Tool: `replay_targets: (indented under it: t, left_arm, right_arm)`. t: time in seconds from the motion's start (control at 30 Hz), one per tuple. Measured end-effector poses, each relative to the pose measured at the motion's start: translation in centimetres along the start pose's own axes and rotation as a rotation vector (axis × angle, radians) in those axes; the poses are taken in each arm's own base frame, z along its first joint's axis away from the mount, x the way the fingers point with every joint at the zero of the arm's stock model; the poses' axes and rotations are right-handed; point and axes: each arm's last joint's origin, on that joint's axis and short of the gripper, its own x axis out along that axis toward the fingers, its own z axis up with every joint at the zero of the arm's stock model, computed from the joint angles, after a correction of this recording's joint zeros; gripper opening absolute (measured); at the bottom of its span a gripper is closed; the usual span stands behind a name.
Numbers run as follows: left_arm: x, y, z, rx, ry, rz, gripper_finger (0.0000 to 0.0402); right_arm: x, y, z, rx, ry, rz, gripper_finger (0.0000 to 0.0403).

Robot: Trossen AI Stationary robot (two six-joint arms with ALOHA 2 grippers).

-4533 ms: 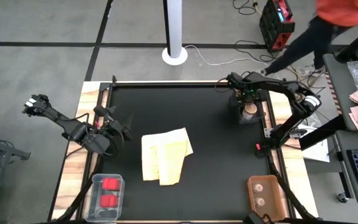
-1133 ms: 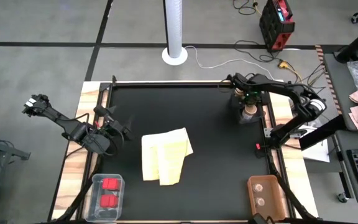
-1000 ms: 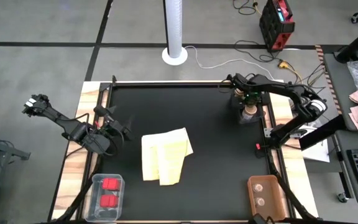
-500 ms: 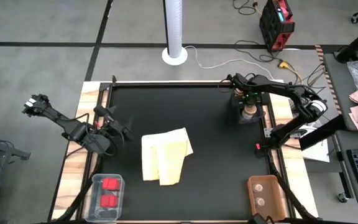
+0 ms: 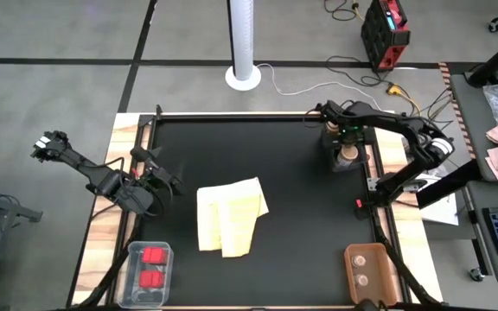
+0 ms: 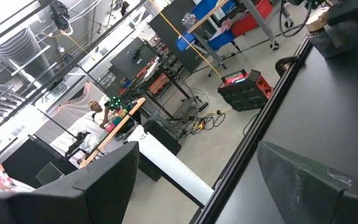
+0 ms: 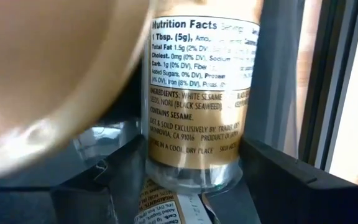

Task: Sort spices by type
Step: Adjust the golden spice bottles in the black bin

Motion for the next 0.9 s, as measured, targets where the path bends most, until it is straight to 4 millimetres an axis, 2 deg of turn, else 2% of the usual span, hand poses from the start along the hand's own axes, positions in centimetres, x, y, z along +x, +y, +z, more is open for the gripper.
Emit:
replay_targets:
  t: [0.23,0.67,0.9]
  left_arm:
    - [0.0,0.0,0.0,-0.001,0.000,0.000,0.0311]
    - [0.0,0.0,0.0,-0.001,0.000,0.000,0.0311]
    - [0.0,0.0,0.0,-0.001,0.000,0.000,0.0311]
  right_arm:
    - [-1.3,-0.7,-0.4,0.007,-0.037,0.029,0.0200]
    - [-2.1,-0.7,-0.2,-0.019,-0.056,0.044,0.0063]
    - [-2.3,-0.8,-0.1,-0.002,-0.056,0.043,0.0031]
